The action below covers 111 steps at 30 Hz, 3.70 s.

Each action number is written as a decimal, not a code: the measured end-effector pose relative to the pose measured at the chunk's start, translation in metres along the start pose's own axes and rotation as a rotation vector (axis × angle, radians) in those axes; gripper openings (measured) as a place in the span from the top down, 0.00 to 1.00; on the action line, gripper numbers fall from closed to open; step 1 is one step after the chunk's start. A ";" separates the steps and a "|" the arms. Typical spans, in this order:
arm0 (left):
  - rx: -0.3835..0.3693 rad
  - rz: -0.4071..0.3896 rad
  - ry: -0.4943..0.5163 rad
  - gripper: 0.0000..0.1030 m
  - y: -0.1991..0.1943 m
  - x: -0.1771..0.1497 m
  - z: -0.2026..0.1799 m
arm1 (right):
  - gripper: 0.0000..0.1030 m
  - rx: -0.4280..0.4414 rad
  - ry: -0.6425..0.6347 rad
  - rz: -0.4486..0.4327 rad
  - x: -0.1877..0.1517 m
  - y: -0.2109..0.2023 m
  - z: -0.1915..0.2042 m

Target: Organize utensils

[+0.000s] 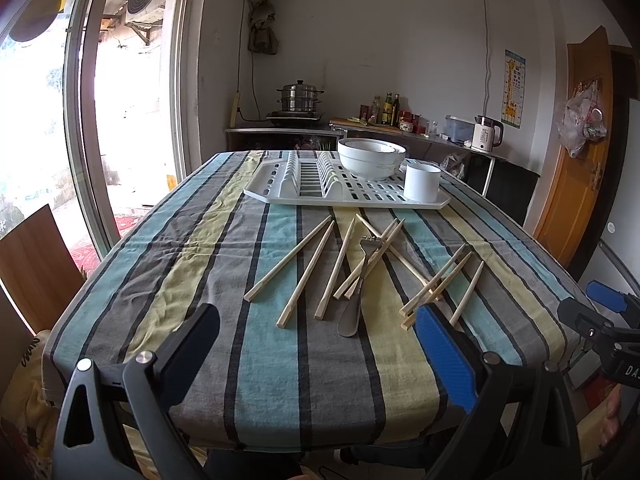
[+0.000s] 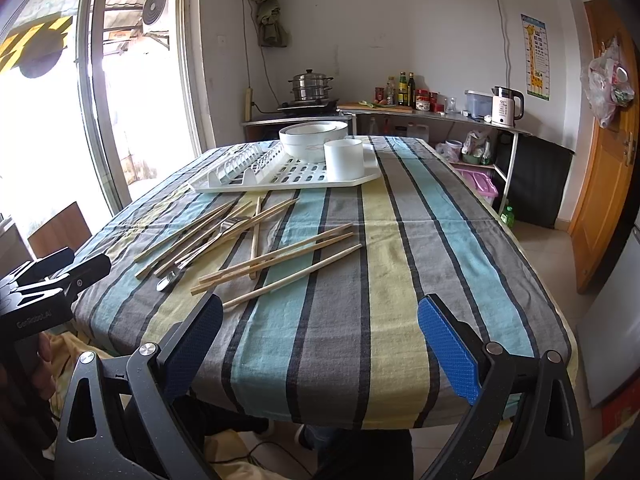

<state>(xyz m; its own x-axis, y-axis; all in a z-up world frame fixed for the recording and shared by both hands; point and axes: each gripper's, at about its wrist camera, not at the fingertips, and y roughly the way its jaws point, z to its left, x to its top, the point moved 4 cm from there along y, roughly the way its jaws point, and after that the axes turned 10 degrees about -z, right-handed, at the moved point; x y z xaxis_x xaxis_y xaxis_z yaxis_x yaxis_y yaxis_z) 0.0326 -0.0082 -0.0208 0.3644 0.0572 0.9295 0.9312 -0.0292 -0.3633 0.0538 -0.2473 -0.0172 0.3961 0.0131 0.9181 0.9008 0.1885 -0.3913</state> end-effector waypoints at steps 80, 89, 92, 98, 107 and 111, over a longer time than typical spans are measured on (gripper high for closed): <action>-0.034 0.149 0.056 0.06 0.087 0.032 0.025 | 0.22 0.026 0.064 0.092 0.022 0.065 -0.017; -0.054 0.230 0.118 0.16 0.136 0.040 0.028 | 0.50 0.025 0.114 0.172 0.033 0.109 -0.031; -0.054 0.252 0.138 0.22 0.151 0.043 0.031 | 0.55 0.046 0.135 0.204 0.039 0.126 -0.033; -0.080 0.318 0.175 0.29 0.178 0.043 0.029 | 0.65 0.056 0.157 0.284 0.044 0.164 -0.036; -0.116 0.377 0.245 0.39 0.199 0.036 0.014 | 0.74 0.029 0.164 0.409 0.032 0.202 -0.035; -0.119 0.387 0.275 0.42 0.205 0.034 0.010 | 0.74 0.011 0.157 0.425 0.035 0.208 -0.034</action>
<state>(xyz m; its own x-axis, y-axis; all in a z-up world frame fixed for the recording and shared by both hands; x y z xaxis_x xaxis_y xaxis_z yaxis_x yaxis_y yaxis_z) 0.2359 -0.0025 -0.0642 0.6532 -0.2460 0.7161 0.7149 -0.1112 -0.6903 0.2609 -0.2406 -0.0684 0.7534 -0.0572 0.6551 0.6507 0.2093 -0.7299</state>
